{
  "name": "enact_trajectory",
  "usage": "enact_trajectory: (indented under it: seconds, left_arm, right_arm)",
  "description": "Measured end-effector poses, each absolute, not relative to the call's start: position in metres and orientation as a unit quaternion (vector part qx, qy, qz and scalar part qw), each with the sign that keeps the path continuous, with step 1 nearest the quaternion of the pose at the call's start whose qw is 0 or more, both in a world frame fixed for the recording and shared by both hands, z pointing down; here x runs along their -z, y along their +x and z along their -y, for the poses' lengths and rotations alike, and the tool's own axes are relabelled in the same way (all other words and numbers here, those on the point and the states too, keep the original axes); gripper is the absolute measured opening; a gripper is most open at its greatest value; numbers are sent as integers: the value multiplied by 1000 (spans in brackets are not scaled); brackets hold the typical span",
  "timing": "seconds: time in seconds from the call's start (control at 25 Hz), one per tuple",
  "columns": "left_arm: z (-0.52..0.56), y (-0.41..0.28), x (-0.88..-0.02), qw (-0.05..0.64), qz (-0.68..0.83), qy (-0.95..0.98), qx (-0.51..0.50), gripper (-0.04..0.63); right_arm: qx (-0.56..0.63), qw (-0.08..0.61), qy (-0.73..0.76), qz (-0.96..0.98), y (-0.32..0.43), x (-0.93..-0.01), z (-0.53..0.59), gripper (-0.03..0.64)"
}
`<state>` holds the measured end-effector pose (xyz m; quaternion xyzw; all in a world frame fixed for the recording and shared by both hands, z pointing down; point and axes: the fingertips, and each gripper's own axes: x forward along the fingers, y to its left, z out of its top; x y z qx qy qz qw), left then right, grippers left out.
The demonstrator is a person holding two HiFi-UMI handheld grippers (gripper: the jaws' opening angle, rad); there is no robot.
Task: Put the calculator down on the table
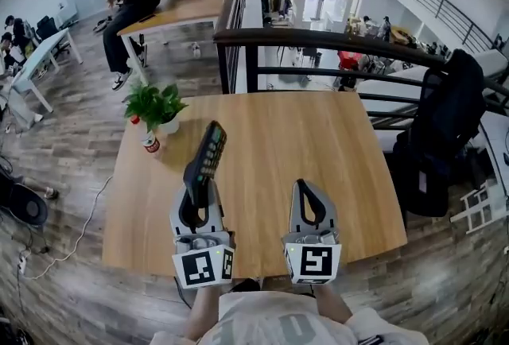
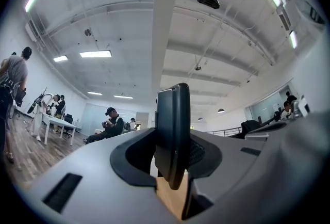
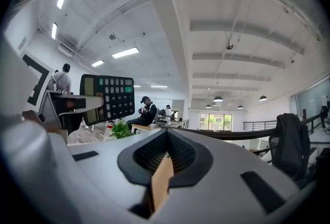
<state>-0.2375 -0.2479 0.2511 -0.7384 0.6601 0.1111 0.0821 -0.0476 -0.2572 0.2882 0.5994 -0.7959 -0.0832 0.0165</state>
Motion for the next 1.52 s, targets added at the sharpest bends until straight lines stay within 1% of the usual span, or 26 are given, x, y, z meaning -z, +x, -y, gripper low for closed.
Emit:
enact_trajectory:
  seconds: [0.16,0.36,0.52,0.8,0.96,1.2,1.4,1.52]
  left_arm:
    - [287,-236,-256,82,-655,-743,-108,118]
    - [318,-222,-270,70,-650,-754,-63,118]
    - [339,-209,-274,39,-657,-749,-81,118]
    - [350,-189,-274,43,-640,-766,-42,118]
    - [362,-176,-288,47,-584,-809,54,118]
    - [385,-160,-287,86,-473,-855,195,118]
    - [398,-142,-313,51,-353,-881,310,118]
    - [403,-134,-342,24,-267,-875,403,118]
  right_arm:
    - [82,27,602,794,-44,-294,293,18]
    - [53,29,602,796,-26,-299,318,18]
    - [50,29,591,805,-6,-297,333,18]
    - [39,31,588,808,12,-301,340,18]
    - [35,44,581,812,16,-308,342,18]
    - [35,56,576,814,16,-307,343,18]
    - [21,69,556,828,13,-310,334,18]
    - [16,79,550,831,15,-317,332,19]
